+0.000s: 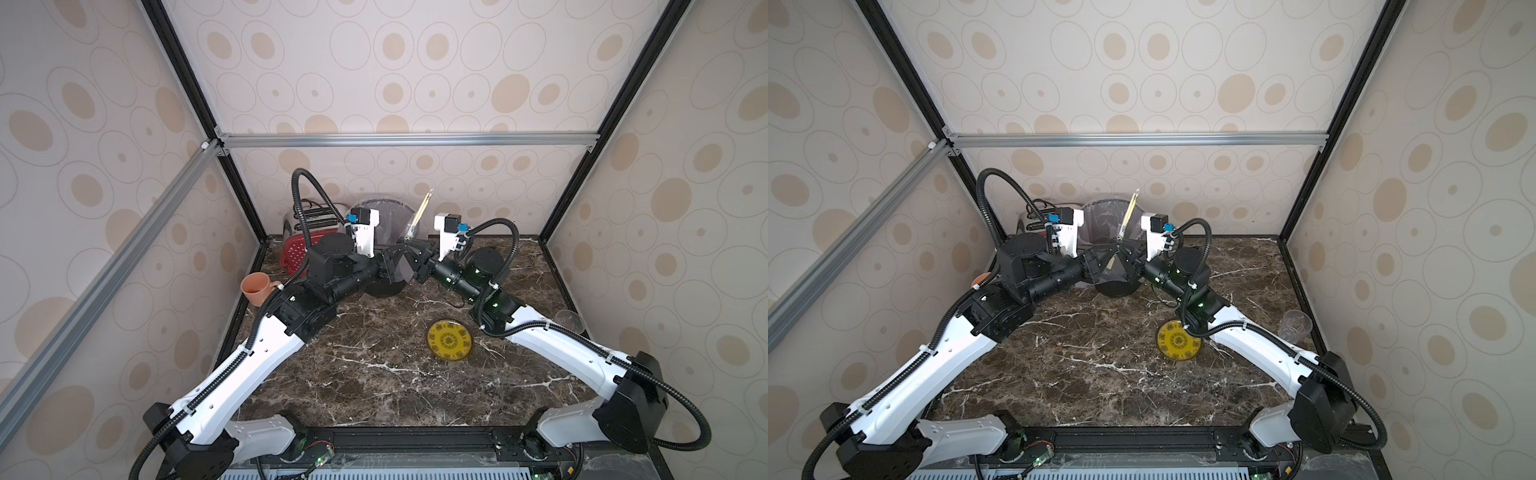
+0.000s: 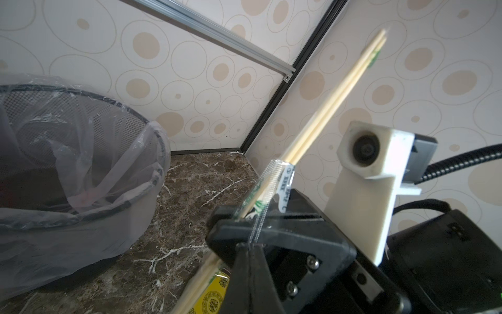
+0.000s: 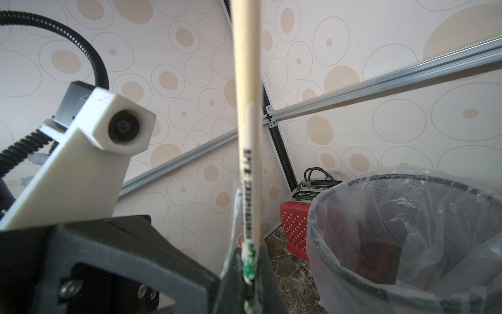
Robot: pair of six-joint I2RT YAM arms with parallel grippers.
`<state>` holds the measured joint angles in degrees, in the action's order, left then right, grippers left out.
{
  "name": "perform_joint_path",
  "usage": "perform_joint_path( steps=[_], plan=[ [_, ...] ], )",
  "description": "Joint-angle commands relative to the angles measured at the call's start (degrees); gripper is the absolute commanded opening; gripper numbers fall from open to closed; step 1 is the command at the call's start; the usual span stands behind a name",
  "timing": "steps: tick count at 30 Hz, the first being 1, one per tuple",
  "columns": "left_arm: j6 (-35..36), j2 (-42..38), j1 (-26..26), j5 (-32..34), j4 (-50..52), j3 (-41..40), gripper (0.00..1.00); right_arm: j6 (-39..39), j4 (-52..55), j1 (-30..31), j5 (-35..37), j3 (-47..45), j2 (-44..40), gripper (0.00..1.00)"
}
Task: Remove the packaging of disposable chopsticks
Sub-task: Remove the packet bag from the disposable chopsticks.
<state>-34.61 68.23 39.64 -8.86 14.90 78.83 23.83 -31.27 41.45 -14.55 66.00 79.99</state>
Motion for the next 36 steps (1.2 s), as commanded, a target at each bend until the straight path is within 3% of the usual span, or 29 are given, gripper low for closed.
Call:
perform_joint_path(
  steps=[1, 4, 8, 14, 19, 23, 26, 33, 36],
  plan=[
    [1.5, -2.8, 0.1, 0.1, 3.5, -1.3, 0.00, -1.7, 0.6, 0.3, -2.0, 1.1, -1.0, 0.00],
    [1.7, -3.4, 0.2, 0.3, 4.7, -1.5, 0.00, -1.4, 0.5, 0.3, -4.0, 0.8, -0.7, 0.00],
    [3.1, -4.2, 0.1, 1.3, 5.9, 0.1, 0.44, -1.8, 0.9, 0.3, -5.1, 0.1, -0.8, 0.00],
    [5.7, -4.4, -1.8, 2.6, 9.7, 3.6, 0.61, -2.7, 2.0, 0.4, -7.4, -0.2, -0.8, 0.00],
    [7.7, -3.2, -5.1, -1.2, 10.8, 8.9, 0.64, -2.7, 1.8, 0.3, -10.1, -0.9, -0.6, 0.00],
    [9.6, -0.1, -5.3, -3.6, 11.3, 14.2, 0.52, -1.5, 0.8, 0.3, -13.8, -1.0, 0.1, 0.00],
    [10.0, 3.1, -5.3, -7.6, 11.5, 17.4, 0.50, -0.5, -0.2, 0.3, -14.8, -0.8, 0.5, 0.00],
    [9.9, 2.8, -5.4, -9.6, 9.3, 13.0, 0.54, 0.0, 0.0, 0.3, -16.0, 0.5, 0.6, 0.00],
    [9.2, 3.3, -5.3, -11.9, 7.6, 11.7, 0.50, 0.6, -0.2, 0.3, -17.5, 1.1, 1.1, 0.00]
  ],
)
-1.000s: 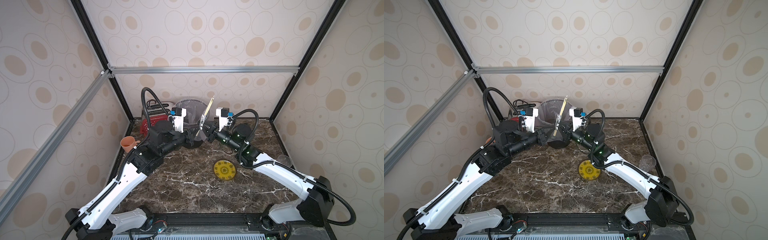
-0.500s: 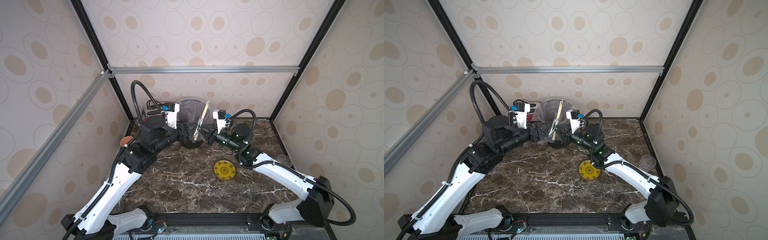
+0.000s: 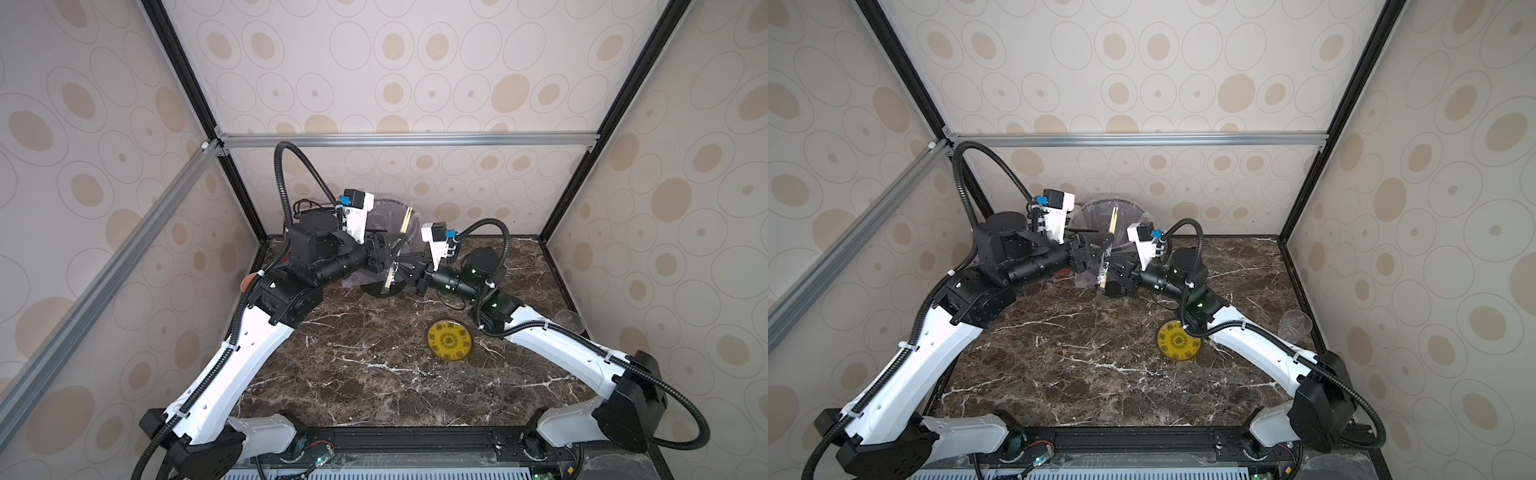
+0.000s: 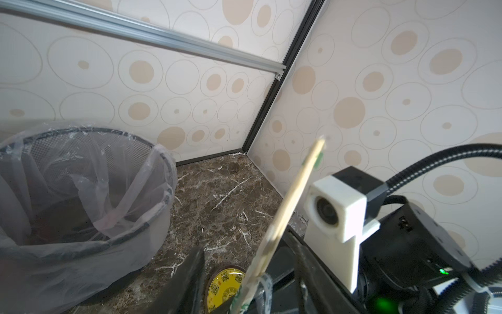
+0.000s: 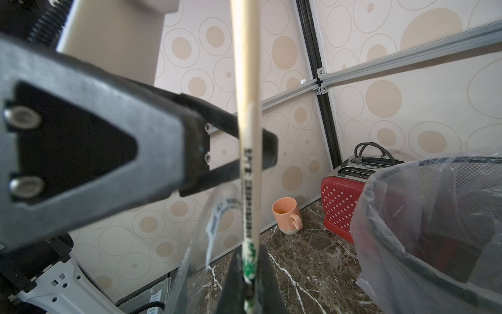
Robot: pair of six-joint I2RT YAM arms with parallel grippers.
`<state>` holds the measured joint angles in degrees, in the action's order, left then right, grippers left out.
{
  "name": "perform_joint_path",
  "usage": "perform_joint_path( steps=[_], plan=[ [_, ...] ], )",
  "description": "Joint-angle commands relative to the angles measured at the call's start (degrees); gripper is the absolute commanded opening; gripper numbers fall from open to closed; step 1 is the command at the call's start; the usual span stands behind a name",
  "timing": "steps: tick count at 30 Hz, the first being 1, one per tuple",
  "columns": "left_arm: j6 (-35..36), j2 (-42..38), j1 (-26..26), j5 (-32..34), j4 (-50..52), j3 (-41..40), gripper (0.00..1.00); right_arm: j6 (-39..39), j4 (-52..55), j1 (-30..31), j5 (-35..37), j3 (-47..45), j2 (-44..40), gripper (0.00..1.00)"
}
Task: Remove the packaging of disposable chopsticks
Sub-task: Remove the packet bag from the disposable chopsticks.
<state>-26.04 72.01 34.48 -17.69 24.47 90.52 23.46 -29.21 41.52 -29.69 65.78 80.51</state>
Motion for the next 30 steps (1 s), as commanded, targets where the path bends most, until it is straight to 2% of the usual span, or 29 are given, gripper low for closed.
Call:
perform_joint_path(
  steps=[1, 2, 5, 7, 14, 22, 26, 30],
  plan=[
    [0.5, -0.2, -0.1, -3.4, -2.0, 0.1, 0.45, 1.3, -2.4, 0.3, -2.6, 1.6, 0.7, 0.00],
    [0.3, 0.0, -0.1, -3.6, -2.2, -0.2, 0.40, 1.5, -2.7, 0.3, -2.7, 1.6, 0.8, 0.00],
    [-0.1, -0.1, -0.2, -4.6, -3.3, -1.3, 0.35, 1.8, -3.3, 0.3, -2.8, 1.8, 0.9, 0.00],
    [-0.4, -0.1, -0.1, -4.6, -3.5, -1.9, 0.24, 1.8, -3.3, 0.3, -3.1, 2.3, 1.0, 0.00],
    [-0.1, -1.3, -0.2, -4.6, -3.6, -4.0, 0.04, 1.4, -3.7, 0.3, -3.5, 4.1, 1.4, 0.00],
    [-1.4, -1.7, -0.1, -7.7, -4.7, -7.4, 0.04, 0.2, -2.6, 0.3, -2.9, 6.1, 1.7, 0.00],
    [-1.9, -1.6, 0.0, -10.4, -5.6, -8.4, 0.00, -1.1, -1.7, 0.3, -1.8, 7.1, 1.9, 0.00],
    [-0.6, -3.1, -0.1, -6.5, -4.9, -8.9, 0.00, -1.4, -0.5, 0.2, -2.0, 8.1, 2.5, 0.00]
  ],
)
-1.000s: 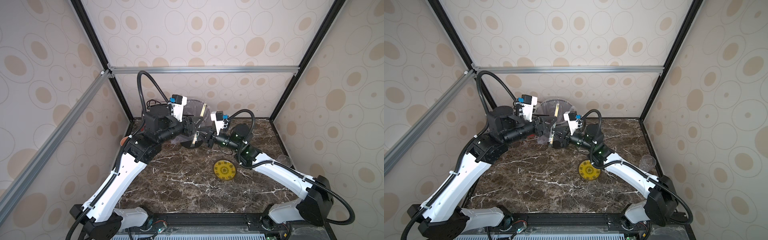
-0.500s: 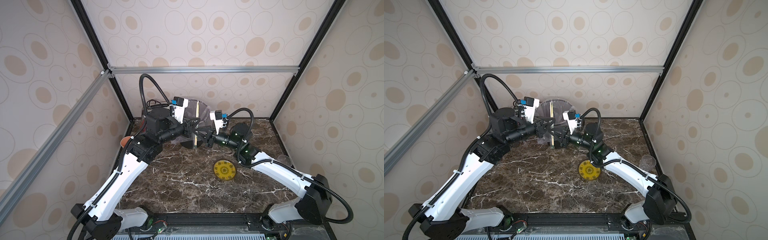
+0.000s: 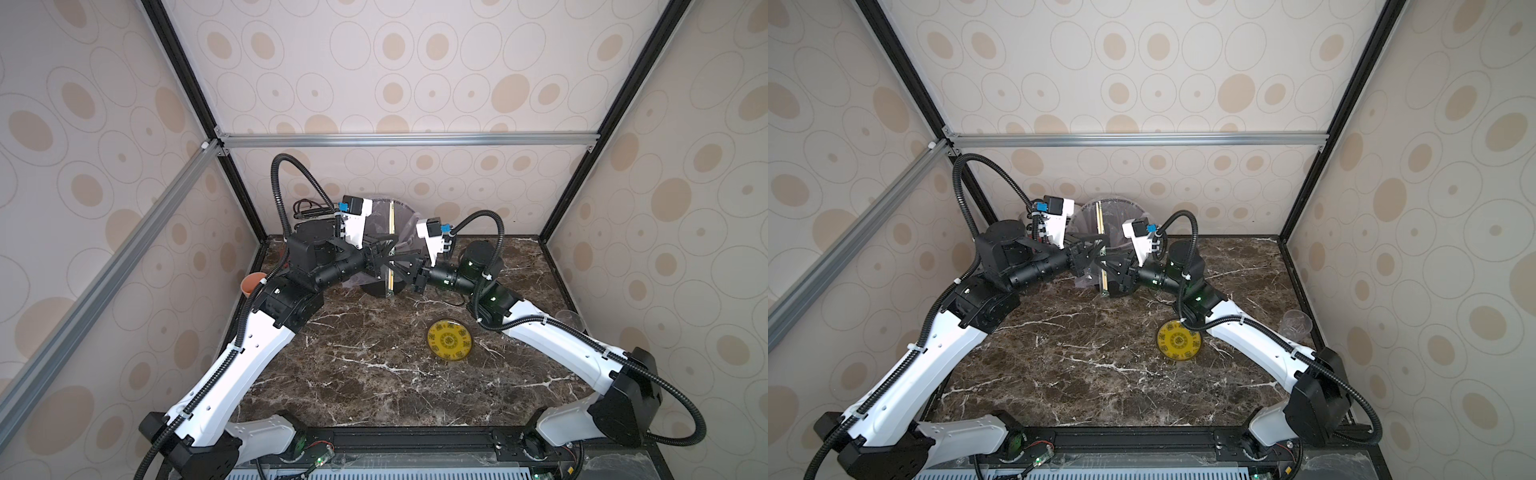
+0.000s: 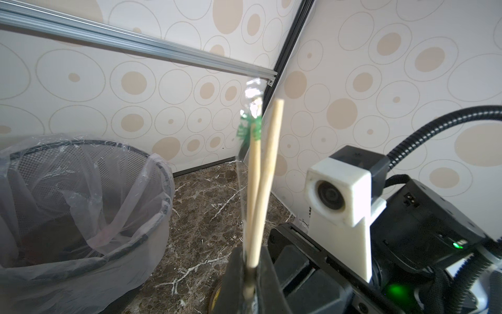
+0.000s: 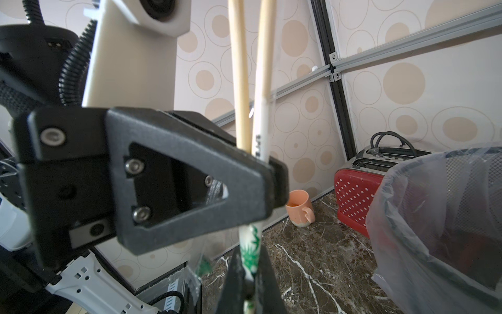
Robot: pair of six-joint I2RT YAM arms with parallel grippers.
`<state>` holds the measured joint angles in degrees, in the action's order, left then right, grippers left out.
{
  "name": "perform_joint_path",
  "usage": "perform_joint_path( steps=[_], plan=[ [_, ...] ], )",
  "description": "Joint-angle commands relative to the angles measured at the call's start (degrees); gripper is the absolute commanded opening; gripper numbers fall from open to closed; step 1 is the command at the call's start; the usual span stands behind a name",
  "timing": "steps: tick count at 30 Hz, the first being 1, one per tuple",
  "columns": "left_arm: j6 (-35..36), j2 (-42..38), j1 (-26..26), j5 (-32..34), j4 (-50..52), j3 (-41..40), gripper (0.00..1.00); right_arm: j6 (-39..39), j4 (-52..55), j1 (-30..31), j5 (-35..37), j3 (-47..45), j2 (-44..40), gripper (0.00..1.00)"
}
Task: Remove the packaging of disposable chopsticks
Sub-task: Remove the packet bag from the disposable chopsticks.
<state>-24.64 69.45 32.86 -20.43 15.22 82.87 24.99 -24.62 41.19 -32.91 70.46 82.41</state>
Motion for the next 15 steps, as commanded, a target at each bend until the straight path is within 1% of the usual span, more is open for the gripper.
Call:
perform_joint_path(
  steps=[1, 2, 4, 7, 8, 12, 15],
  plan=[
    [-1.6, -1.3, 1.5, -2.1, 4.1, -1.4, 0.00, -2.7, -4.5, 0.6, 1.1, 3.4, 0.8, 0.00],
    [-1.3, -2.0, 1.5, -0.9, 3.6, -1.4, 0.00, -2.3, -4.1, 0.6, 1.1, 3.1, 0.8, 0.06],
    [-0.6, -3.0, 1.5, 2.4, 3.5, -0.9, 0.00, -1.2, -4.3, 0.6, 0.9, 1.0, 0.5, 0.22],
    [1.1, -3.3, 1.4, 6.1, 4.3, 1.1, 0.00, 0.9, -5.7, 0.6, -0.2, -3.1, -0.2, 0.38],
    [1.5, -3.3, 1.4, 6.4, 4.4, 1.6, 0.00, 1.4, -6.0, 0.5, -0.9, -4.1, -0.2, 0.39],
    [3.0, -2.7, 1.3, 6.5, 5.3, 4.5, 0.00, 3.0, -6.1, 0.6, -4.4, -7.3, -0.6, 0.39],
    [3.9, -2.6, 1.3, 6.8, 6.1, 6.0, 0.00, 2.9, -6.1, 0.6, -5.8, -9.2, -0.9, 0.37]
  ],
)
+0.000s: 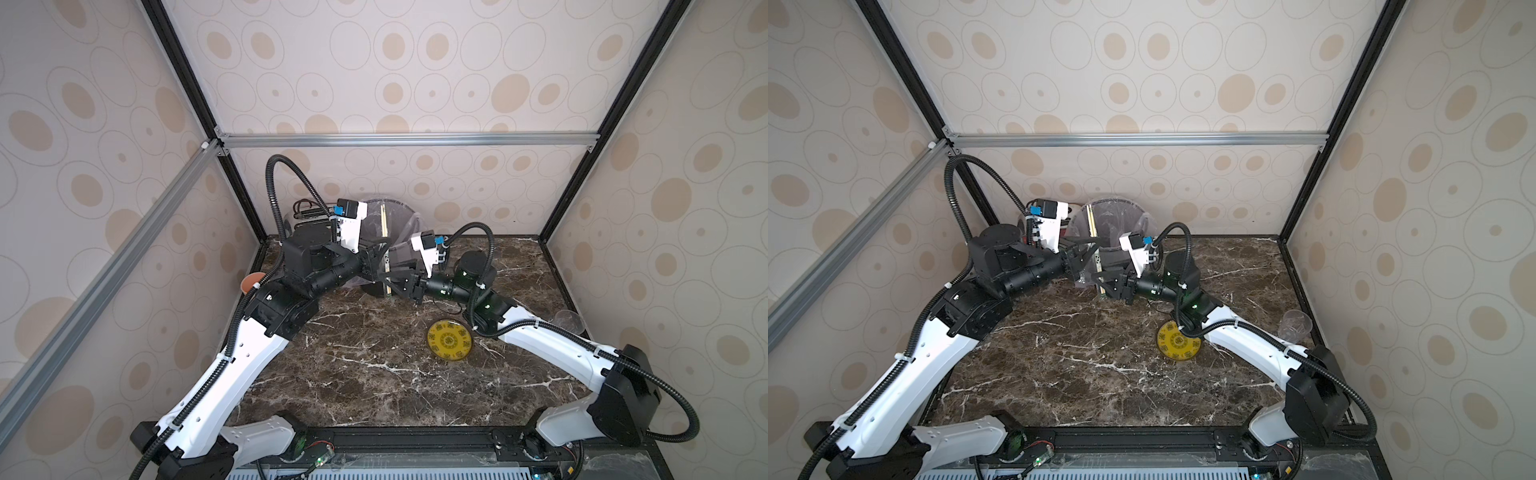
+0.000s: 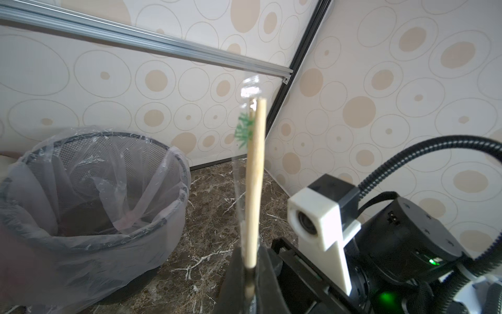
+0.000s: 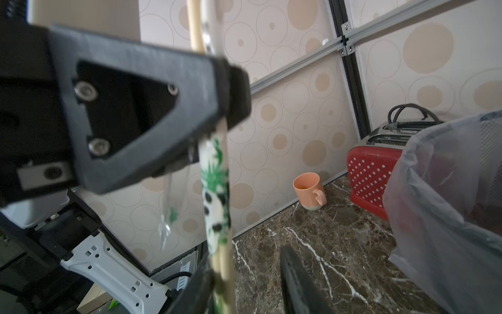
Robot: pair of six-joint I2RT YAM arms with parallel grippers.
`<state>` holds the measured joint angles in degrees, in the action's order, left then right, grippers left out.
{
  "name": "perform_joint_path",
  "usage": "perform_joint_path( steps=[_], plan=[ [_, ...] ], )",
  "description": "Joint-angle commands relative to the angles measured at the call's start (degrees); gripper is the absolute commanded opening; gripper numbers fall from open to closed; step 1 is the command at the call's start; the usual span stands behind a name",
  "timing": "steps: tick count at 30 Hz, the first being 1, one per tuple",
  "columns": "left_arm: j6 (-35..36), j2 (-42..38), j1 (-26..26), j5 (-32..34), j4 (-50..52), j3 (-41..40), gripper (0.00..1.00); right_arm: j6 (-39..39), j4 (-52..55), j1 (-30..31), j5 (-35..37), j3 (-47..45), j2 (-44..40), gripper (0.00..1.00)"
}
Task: Remove the packaging of disposable chopsticks
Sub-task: Remove the packet bag from the disposable chopsticks.
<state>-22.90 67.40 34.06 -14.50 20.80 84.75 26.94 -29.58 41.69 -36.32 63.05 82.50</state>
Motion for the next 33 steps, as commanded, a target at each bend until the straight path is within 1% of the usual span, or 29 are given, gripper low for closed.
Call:
perform_joint_path(
  steps=[1, 8, 13, 19, 21, 26, 29, 31, 32, 33],
  plan=[
    [2.3, -0.6, 0.1, 0.6, 0.6, 4.5, 0.00, 1.0, -1.3, 0.0, -2.4, -2.2, -1.1, 0.32],
    [0.5, 0.4, 0.1, -2.6, -0.4, 4.4, 0.00, 0.8, -1.8, 0.0, -3.0, -0.5, -0.6, 0.00],
    [-2.8, 0.0, 0.1, -8.1, -4.9, -0.1, 0.00, -0.4, -2.5, 0.0, -0.9, 0.2, -1.2, 0.00],
    [-5.8, -2.0, 0.1, -10.1, -7.0, -5.8, 0.00, -4.6, 0.4, -0.4, 2.3, 2.7, -2.4, 0.00],
    [-6.5, -2.4, 0.0, -11.9, -7.6, -7.4, 0.00, -5.6, 1.0, -0.6, 2.7, 3.7, -2.4, 0.00],
    [-6.2, -2.6, 0.1, -13.4, -5.4, -8.2, 0.00, -6.8, 1.3, -0.6, 3.9, 5.5, -1.9, 0.00],
    [-6.0, -2.7, 0.1, -13.6, -4.8, -8.4, 0.11, -7.2, 1.0, -0.6, 4.6, 6.0, -1.8, 0.00],
    [-5.9, -3.0, 0.1, -13.1, -4.4, -8.6, 0.12, -7.3, 1.0, -0.6, 4.4, 6.2, -1.7, 0.00],
    [-5.7, -3.0, 0.0, -12.8, -4.1, -8.6, 0.15, -7.2, 0.9, -0.6, 4.3, 6.3, -1.7, 0.00],
    [-5.7, -2.9, 0.1, -12.8, -4.0, -8.5, 0.23, -7.1, 0.6, -0.6, 4.3, 6.2, -1.7, 0.00]
  ],
)
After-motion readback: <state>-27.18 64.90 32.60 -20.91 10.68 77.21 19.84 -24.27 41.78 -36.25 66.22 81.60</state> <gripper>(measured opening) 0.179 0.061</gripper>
